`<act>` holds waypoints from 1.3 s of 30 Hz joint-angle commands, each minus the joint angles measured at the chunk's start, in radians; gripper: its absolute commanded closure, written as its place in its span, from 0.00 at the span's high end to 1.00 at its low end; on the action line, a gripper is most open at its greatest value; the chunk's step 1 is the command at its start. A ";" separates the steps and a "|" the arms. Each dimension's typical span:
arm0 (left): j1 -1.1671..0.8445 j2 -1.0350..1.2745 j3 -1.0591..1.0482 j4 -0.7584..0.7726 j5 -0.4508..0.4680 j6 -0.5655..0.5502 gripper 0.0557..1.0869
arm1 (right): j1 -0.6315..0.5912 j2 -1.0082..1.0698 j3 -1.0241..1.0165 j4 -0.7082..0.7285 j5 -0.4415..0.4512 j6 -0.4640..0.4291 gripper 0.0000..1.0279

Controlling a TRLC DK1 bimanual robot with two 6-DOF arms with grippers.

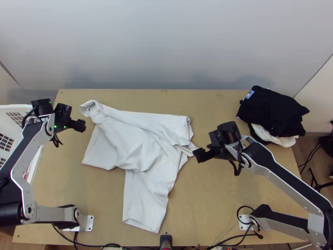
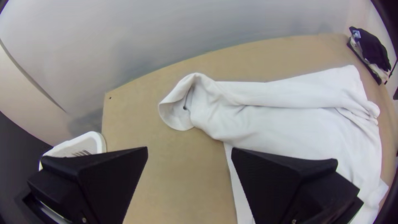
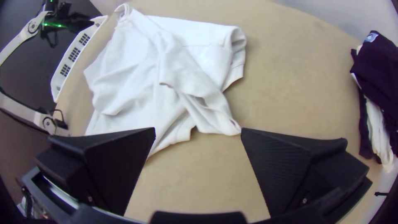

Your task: Fold the t-shirt

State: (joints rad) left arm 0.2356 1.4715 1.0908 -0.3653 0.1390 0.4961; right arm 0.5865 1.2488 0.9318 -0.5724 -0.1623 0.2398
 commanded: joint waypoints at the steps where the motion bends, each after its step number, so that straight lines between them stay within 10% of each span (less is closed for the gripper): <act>1: -0.033 -0.069 -0.052 -0.011 -0.033 -0.014 0.95 | -0.054 -0.003 -0.103 0.106 0.084 -0.057 0.93; 13: -0.025 -0.243 -0.261 -0.305 -0.049 0.352 0.95 | 0.182 -0.029 -0.131 -0.199 -0.352 -0.051 0.93; 24: 0.036 -0.046 -0.224 -0.458 -0.038 0.486 0.95 | 0.509 0.172 -0.133 -0.205 -0.408 -0.096 0.93; 39: 0.036 -0.033 -0.121 -0.629 0.171 0.452 0.95 | 0.527 0.276 -0.100 -0.184 -0.447 -0.148 0.93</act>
State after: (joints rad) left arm 0.2733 1.4296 0.9302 -0.9314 0.2180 0.9771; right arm 1.0966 1.4902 0.8219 -0.7727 -0.5907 0.1032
